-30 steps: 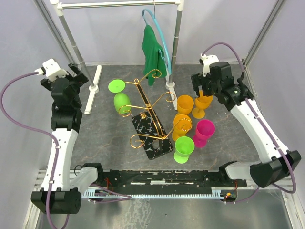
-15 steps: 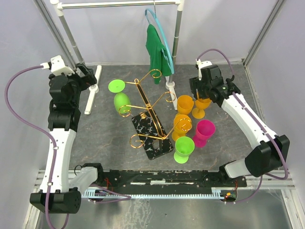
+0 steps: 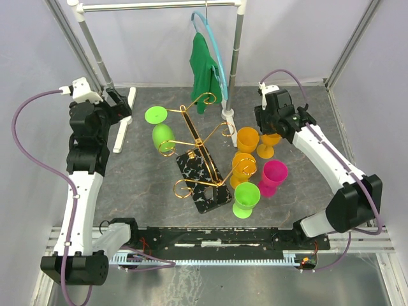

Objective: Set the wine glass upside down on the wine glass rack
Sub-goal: Pick up the wine glass at the center of the board.

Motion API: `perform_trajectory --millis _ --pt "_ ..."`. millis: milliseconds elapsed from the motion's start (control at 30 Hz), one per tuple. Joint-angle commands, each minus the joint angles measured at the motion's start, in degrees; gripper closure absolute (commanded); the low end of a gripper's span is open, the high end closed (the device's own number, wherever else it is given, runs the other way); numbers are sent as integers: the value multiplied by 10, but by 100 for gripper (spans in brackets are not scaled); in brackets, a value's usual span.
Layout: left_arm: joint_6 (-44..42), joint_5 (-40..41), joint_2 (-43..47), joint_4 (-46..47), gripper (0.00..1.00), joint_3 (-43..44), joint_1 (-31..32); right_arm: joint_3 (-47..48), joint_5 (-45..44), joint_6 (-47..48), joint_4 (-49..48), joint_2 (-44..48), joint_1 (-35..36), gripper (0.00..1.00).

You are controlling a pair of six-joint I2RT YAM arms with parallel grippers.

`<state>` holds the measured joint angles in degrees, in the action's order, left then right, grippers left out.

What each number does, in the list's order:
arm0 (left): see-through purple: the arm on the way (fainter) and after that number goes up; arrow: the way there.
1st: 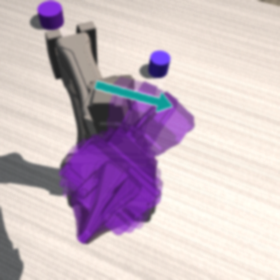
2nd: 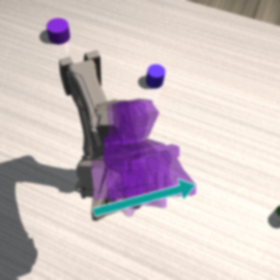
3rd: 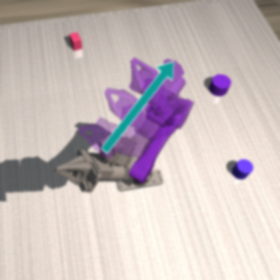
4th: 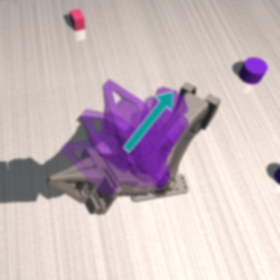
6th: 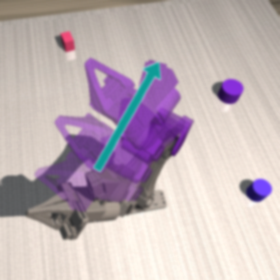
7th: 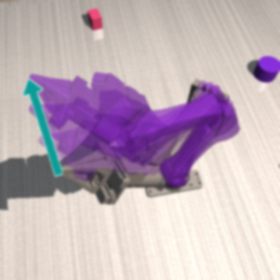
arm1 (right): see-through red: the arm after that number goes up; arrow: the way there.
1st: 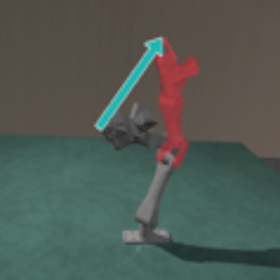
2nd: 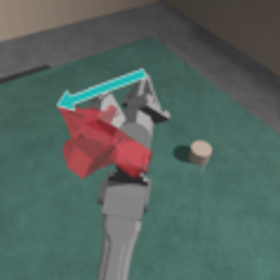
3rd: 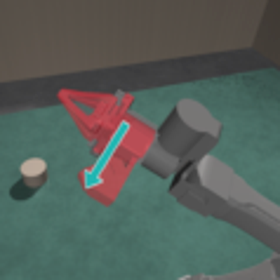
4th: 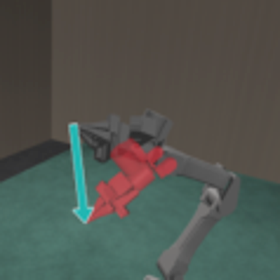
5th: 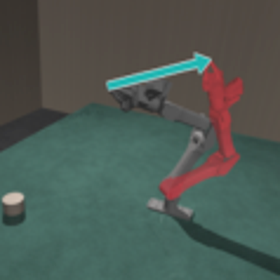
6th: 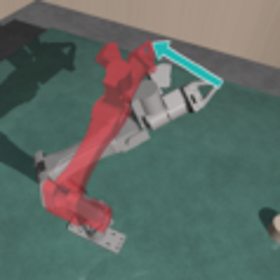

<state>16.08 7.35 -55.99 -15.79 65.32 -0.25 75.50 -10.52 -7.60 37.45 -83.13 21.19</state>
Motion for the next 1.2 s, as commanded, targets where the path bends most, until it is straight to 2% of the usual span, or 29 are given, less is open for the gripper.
perform_trajectory --millis 0,400,467,633,900,1167 --pt "19 -5 10 13 1 -2 1 11 13 -11 -32 -13 -3 46" --pt "24 -41 24 -9 1 8 1 18 1 -7 -37 -66 -2 63" --pt "24 -48 23 -16 1 15 1 16 -4 -5 -35 -66 -3 70" --pt "34 -66 27 -21 1 21 1 23 -22 4 -19 -55 -2 99" --pt "108 -149 15 -13 1 34 1 64 -98 25 30 6 -2 100" --pt "290 -164 -16 -1 1 90 1 125 -241 91 4 91 0 99"
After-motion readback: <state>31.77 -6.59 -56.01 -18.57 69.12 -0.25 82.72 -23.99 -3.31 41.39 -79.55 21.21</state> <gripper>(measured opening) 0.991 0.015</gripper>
